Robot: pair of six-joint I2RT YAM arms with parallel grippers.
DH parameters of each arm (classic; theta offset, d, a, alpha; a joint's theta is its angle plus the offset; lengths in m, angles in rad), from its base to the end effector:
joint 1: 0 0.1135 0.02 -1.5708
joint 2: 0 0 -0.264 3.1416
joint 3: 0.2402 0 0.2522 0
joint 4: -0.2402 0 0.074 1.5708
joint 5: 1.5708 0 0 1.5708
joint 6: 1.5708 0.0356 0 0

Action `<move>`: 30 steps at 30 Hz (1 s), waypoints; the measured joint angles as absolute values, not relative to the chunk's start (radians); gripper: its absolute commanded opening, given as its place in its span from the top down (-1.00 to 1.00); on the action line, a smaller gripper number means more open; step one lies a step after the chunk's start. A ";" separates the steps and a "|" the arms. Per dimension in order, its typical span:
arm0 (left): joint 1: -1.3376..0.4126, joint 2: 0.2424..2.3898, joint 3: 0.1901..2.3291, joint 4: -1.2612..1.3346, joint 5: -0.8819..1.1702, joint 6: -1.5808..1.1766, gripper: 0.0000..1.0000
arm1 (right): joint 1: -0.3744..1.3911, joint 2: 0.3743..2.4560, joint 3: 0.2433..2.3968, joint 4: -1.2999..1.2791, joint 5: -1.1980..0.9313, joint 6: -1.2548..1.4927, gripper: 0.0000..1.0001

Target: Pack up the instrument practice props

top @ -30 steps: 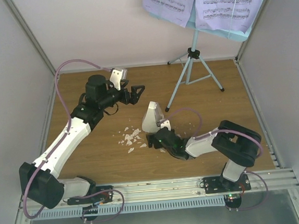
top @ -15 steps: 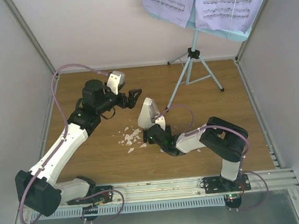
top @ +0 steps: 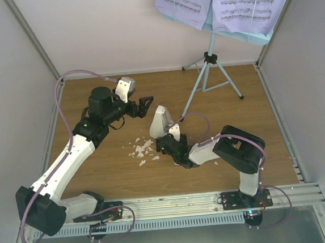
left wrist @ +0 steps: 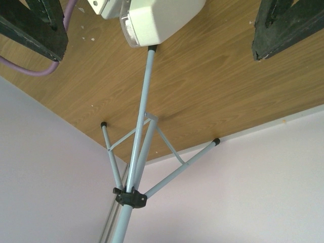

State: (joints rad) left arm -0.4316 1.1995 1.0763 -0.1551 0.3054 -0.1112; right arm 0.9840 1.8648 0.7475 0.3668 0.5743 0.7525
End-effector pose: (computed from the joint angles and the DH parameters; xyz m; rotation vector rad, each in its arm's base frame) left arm 0.2485 -0.1262 0.3593 0.5140 1.8163 -0.6571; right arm 0.2009 0.2672 0.1014 0.0263 2.1970 0.3073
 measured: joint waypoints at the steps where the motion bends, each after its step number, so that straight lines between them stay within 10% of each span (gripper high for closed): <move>1: -0.432 1.200 1.076 -0.155 0.305 -0.111 -0.98 | 0.984 1.866 0.748 0.368 0.577 0.750 -0.99; 20: -0.432 1.200 1.074 -0.155 0.290 -0.096 -0.98 | 0.973 1.867 0.725 0.388 0.588 0.728 -0.34; 30: -0.432 1.200 1.074 -0.156 0.288 -0.094 -0.98 | 0.970 1.795 0.593 0.527 0.510 0.672 -0.98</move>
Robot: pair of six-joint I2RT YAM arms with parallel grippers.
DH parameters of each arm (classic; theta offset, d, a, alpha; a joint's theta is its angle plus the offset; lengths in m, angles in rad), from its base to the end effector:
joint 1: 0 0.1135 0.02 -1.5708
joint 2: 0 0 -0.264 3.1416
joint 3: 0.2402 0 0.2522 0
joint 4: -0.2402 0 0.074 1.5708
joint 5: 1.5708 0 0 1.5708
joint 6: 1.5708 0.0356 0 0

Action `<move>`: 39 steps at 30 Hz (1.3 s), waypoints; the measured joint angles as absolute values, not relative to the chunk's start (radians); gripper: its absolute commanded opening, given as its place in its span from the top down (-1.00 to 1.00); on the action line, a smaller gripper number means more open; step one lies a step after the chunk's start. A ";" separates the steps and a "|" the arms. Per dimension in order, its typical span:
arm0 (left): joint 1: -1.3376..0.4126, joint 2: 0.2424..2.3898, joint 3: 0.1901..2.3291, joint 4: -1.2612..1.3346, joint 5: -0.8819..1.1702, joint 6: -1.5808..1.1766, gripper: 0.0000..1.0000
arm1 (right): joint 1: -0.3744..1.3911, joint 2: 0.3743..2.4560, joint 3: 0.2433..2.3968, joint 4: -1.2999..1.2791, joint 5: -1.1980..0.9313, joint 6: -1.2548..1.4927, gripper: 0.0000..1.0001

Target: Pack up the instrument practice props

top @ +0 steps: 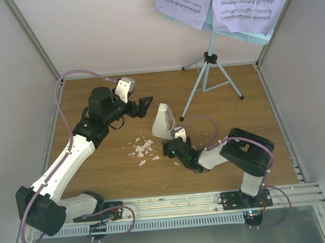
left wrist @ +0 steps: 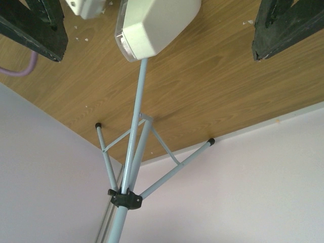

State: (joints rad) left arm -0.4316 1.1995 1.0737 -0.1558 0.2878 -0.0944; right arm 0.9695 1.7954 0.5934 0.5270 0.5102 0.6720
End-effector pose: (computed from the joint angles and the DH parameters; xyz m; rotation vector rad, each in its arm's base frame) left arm 0.2489 -0.1257 0.3582 0.5165 1.8160 -0.6294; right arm 0.1869 0.2417 0.0984 -0.0523 2.1707 0.3744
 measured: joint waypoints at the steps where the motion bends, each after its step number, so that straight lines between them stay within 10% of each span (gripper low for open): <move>1: -0.432 1.200 1.074 -0.156 0.288 -0.094 -0.98 | 0.969 1.774 0.559 0.557 0.493 0.661 -0.99; 39: -0.432 1.200 1.073 -0.162 0.287 -0.093 -0.98 | 0.927 1.917 0.700 0.601 0.527 0.622 -0.93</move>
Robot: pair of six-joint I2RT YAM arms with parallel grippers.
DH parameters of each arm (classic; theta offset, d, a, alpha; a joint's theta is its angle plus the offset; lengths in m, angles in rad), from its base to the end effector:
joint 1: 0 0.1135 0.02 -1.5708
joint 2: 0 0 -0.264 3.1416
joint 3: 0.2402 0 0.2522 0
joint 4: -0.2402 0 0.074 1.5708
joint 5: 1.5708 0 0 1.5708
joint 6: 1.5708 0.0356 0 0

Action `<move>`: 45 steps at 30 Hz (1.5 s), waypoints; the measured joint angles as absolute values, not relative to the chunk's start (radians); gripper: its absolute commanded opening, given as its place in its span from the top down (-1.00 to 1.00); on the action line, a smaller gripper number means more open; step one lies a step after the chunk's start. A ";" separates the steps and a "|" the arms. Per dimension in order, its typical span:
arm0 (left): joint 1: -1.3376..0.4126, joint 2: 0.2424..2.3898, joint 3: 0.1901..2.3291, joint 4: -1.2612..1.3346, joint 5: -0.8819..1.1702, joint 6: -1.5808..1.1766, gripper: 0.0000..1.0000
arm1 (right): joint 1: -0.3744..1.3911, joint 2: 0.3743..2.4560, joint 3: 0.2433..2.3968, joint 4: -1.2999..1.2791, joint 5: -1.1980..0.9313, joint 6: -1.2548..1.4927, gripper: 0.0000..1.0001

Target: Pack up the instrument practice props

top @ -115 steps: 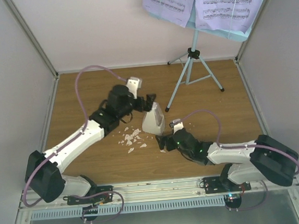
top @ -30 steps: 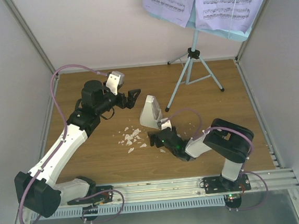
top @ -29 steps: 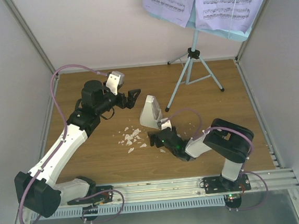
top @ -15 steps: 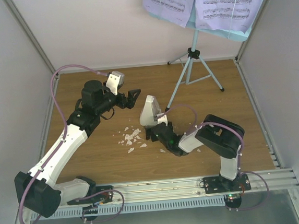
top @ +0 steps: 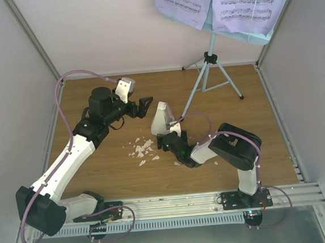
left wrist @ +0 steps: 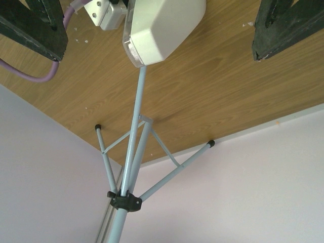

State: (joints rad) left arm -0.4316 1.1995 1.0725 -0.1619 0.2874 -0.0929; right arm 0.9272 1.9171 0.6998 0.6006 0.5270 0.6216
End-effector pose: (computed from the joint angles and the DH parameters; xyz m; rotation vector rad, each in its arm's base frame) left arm 0.2487 -0.1257 0.3572 0.5181 1.8230 -0.6278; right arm 0.2160 0.2582 0.0922 -0.0301 2.1138 0.3530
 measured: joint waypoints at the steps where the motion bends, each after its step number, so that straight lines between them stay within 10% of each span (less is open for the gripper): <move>1: -0.432 1.200 1.073 -0.162 0.287 -0.093 -0.98 | 0.927 1.917 0.700 0.601 0.527 0.620 -0.87; 23: -0.431 1.200 1.073 -0.165 0.283 -0.085 -0.98 | 0.925 1.924 0.669 0.650 0.532 0.568 -0.10; 32: -0.431 1.200 1.073 -0.170 0.272 -0.082 -0.98 | 0.925 1.908 0.648 0.665 0.509 0.543 -0.96; 45: -0.437 1.205 1.060 -0.169 0.263 -0.083 -0.98 | 0.864 1.485 0.398 0.473 0.395 0.501 -0.99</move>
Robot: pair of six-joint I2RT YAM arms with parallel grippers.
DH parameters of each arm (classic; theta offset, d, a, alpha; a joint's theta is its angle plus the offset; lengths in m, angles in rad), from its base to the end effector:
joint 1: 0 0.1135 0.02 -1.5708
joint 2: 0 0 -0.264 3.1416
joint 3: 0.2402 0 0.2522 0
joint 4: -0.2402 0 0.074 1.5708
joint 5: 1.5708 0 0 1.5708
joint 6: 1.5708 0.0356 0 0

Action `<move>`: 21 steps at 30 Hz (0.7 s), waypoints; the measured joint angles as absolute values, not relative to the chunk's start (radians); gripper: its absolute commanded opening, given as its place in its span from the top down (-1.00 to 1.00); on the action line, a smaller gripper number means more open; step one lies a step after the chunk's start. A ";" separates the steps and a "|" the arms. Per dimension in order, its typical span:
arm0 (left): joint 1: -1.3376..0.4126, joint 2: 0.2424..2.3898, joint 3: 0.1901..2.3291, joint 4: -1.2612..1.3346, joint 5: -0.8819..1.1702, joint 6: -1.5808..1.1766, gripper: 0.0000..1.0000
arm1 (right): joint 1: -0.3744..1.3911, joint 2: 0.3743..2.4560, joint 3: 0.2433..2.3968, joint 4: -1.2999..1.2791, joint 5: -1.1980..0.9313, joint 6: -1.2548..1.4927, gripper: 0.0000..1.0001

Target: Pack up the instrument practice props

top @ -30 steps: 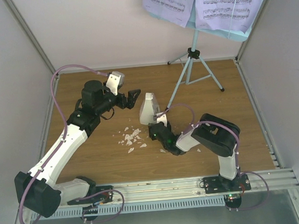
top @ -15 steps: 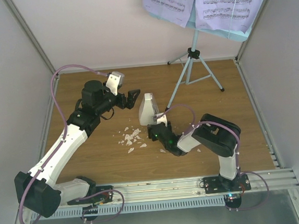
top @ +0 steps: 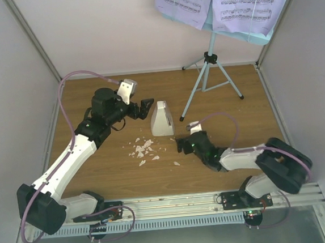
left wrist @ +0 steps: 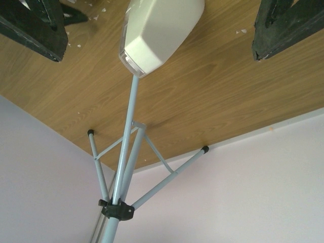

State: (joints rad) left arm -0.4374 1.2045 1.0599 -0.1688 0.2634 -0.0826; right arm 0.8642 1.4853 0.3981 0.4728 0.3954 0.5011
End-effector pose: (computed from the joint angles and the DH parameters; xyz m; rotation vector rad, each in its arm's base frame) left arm 0.2493 -0.1268 0.3506 0.5179 1.8467 -0.6013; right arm 0.1739 0.1826 0.1260 -0.1680 2.1476 0.3676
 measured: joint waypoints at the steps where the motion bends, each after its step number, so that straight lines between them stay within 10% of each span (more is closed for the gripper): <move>1: -0.444 1.209 1.060 -0.168 0.262 -0.086 -0.98 | 0.834 1.449 0.398 0.449 0.382 0.501 -0.99; 10: -0.695 1.366 1.180 -0.253 0.088 -0.151 -0.98 | 0.434 1.229 0.458 0.256 0.195 0.483 -0.99; 21: -0.753 1.525 1.214 -0.321 -0.198 -0.340 -0.98 | 0.369 1.079 0.432 0.191 0.131 0.487 -0.99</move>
State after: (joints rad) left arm -0.7528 1.5246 1.2140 -0.3214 -0.1982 -0.3401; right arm 0.3695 1.0790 0.4324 0.1913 0.1310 0.4870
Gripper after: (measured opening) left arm 0.990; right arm 0.995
